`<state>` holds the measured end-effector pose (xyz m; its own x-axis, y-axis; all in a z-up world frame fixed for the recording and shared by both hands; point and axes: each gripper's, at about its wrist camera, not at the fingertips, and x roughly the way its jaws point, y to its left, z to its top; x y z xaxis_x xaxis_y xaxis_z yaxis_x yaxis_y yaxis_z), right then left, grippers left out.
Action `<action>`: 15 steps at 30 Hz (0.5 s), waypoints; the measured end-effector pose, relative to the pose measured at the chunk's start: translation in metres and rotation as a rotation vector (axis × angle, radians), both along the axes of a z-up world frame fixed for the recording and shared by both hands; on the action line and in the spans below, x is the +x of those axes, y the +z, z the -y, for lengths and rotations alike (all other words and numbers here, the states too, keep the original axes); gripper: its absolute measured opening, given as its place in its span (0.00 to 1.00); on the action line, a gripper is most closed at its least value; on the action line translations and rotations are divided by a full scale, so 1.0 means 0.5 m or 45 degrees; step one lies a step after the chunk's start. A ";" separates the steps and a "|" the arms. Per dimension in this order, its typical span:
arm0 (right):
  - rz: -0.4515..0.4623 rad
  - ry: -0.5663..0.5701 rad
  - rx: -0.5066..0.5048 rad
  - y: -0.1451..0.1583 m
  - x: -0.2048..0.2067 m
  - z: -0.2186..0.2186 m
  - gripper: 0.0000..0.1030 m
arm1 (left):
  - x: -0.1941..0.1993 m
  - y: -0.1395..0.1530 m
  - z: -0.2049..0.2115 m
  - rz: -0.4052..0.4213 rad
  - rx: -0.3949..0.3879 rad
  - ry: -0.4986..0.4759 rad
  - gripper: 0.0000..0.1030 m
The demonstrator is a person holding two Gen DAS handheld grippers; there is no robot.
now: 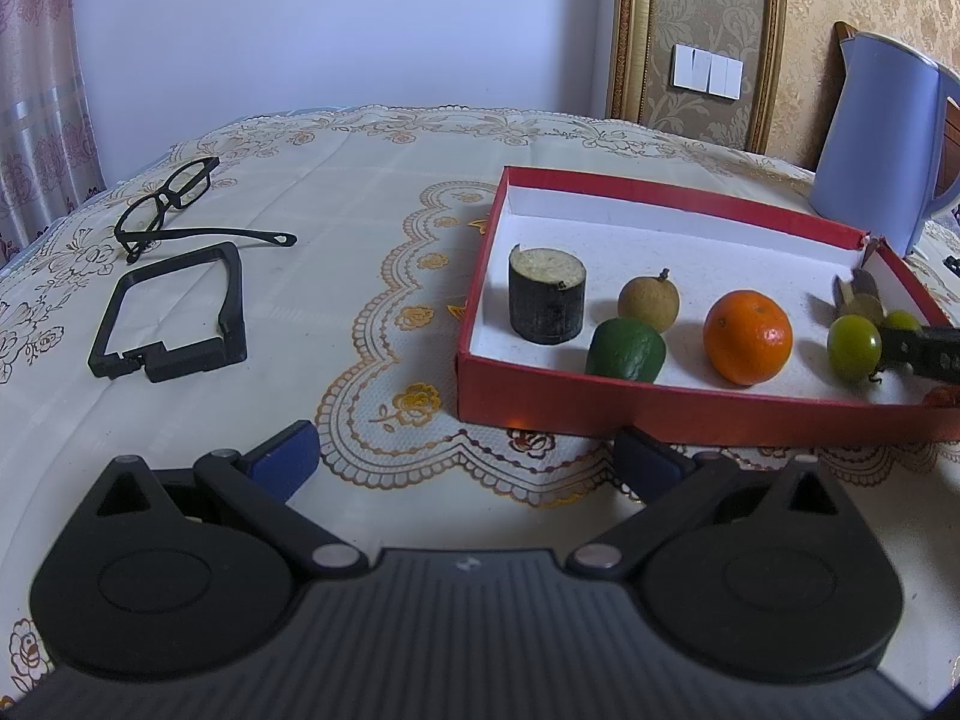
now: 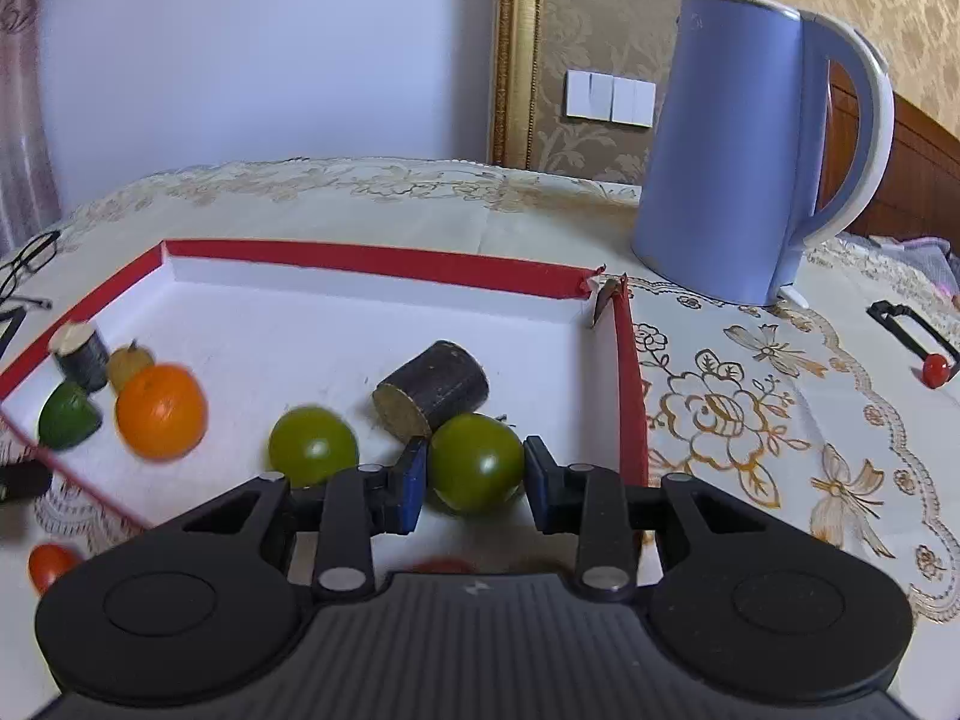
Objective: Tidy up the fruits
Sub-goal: 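Place the green tomato in the red tray and open the right gripper, then grasp the small red tomato with the left gripper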
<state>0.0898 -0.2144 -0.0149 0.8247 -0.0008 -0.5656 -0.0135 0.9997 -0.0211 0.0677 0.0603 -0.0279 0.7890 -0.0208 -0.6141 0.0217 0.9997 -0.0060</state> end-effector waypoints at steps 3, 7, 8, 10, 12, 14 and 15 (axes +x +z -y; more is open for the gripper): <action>-0.003 -0.024 -0.001 -0.001 0.022 0.000 0.32 | 0.000 0.000 0.000 0.000 0.000 0.000 1.00; 0.021 -0.023 -0.018 -0.005 0.023 -0.002 0.32 | 0.000 0.000 0.000 0.000 0.001 0.000 1.00; 0.018 -0.026 0.011 -0.004 0.022 0.004 0.32 | 0.000 0.000 0.000 0.000 0.001 0.000 1.00; 0.018 -0.017 0.040 -0.003 0.017 0.013 0.39 | 0.001 0.000 0.000 -0.001 0.001 0.000 1.00; 0.022 -0.015 0.033 0.000 0.009 0.017 0.60 | 0.001 0.000 0.000 -0.001 0.001 0.000 1.00; 0.045 -0.002 0.024 0.008 -0.012 0.015 0.73 | 0.001 0.000 0.000 -0.001 0.001 0.000 1.00; 0.064 -0.007 0.011 0.015 -0.029 0.012 0.78 | 0.001 0.000 0.000 -0.001 0.001 0.000 1.00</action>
